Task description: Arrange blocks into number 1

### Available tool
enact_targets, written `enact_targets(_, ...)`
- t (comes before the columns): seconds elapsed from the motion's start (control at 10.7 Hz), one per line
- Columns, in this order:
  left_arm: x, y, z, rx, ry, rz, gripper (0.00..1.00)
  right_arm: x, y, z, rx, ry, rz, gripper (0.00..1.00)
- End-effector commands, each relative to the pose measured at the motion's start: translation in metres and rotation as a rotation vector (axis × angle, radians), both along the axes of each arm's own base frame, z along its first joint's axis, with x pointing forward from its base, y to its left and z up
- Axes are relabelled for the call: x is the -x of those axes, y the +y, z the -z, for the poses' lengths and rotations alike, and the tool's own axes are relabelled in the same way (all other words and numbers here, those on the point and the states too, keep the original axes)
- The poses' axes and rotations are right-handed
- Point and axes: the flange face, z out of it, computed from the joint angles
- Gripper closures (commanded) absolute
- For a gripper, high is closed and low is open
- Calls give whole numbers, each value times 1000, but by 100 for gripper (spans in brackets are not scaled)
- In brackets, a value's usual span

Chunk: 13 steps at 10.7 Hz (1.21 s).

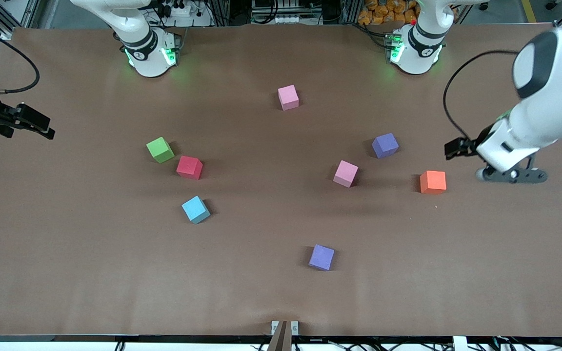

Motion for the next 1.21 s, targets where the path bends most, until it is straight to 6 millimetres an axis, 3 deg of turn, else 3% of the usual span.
enact_targets(0.0, -5, 18, 39, -2, -5, -12, 0, 1, 10, 1, 6, -3, -7, 0)
enact_targets(0.19, 7, 21, 77, -5, 1, -25, 0, -2, 21, 18, -6, 27, -25, 0)
enact_targets(0.28, 11, 23, 97, -4, -1, -28, 0, -4, 37, 28, -7, 47, -52, 0)
enact_targets(0.56, 22, 27, 170, -1, -28, -44, 0, 2, 104, 63, -15, 81, -165, 0)
enact_targets(0.75, 15, 57, 204, -56, -35, -36, 0, 7, 129, 98, -11, 88, -207, 0)
enact_targets(0.93, 9, 70, 227, -52, -45, -52, 0, 10, 160, 142, -7, 97, -269, 0)
enact_targets(1.12, 8, 66, 226, -52, -49, -85, 0, -4, 178, 189, -4, 115, -332, 0)
